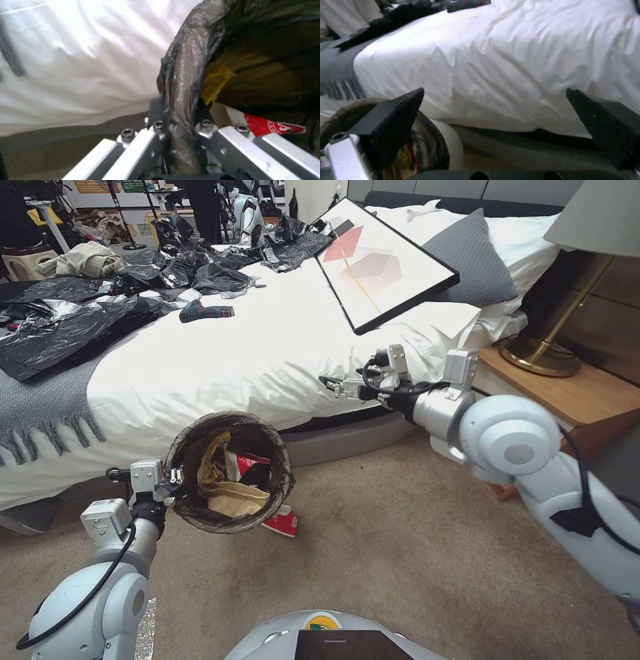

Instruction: Pick up the trash bin, then pick up the garbage from the floor and place it into the trash bin.

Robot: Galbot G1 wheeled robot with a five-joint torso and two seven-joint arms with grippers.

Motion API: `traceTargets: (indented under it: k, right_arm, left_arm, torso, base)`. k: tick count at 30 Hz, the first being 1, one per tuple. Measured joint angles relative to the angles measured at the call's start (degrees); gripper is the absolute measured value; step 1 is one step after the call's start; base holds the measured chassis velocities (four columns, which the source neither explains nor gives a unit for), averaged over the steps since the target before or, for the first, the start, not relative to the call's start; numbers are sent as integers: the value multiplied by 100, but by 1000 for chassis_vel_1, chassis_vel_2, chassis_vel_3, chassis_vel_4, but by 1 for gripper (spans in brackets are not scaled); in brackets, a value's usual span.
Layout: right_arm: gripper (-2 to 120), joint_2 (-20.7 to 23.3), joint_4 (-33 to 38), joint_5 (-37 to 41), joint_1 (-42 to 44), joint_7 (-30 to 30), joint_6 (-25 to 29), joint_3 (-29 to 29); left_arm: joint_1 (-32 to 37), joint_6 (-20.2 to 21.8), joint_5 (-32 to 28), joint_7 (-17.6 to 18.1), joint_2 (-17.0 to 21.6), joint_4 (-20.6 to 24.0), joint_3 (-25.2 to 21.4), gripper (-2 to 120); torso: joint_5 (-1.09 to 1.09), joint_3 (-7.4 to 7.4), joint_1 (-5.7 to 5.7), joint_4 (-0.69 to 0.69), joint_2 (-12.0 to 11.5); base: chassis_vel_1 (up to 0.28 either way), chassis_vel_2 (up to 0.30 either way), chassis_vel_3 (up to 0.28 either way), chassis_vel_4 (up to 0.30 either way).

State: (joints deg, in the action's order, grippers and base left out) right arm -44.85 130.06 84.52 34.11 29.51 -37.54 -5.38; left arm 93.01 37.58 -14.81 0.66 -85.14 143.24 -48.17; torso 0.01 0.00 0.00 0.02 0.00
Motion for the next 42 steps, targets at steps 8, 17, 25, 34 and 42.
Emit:
traceTargets:
  k: [8,17,25,34,42]
  right_arm:
    - [100,-306,-238,-799,712,-218,90,176]
    - [100,-521,-456,-2019,2080,-571,356,83]
    - [100,-822,-496,-3071,3377,-833,922,-207]
    - [100,-932,-411,-3640,3909,-989,1474,-516]
    - [100,-1370,-336,-5622,4657,-1433,2654,-1298]
  left_arm:
    - [96,-86,-150,80,4,0,-172,0]
    - [93,-153,-215,120,-1,0,-202,0]
    - [26,-134,-286,153,22,0,-197,0]
    - [34,-122,-360,164,55,0,-193,0]
    - [32,-155,-371,171,23,0,-193,0]
  torso:
    - [-2,0,0,0,0]
    - [-2,0,0,-4,0]
    - [-1,0,-1,-3,0]
    - [-1,0,0,0,0]
    - [-2,0,0,-2,0]
  base:
    - [0,0,0,0]
    - [0,0,0,0]
    - [0,0,0,0]
    - [0,0,0,0]
    - [0,0,0,0]
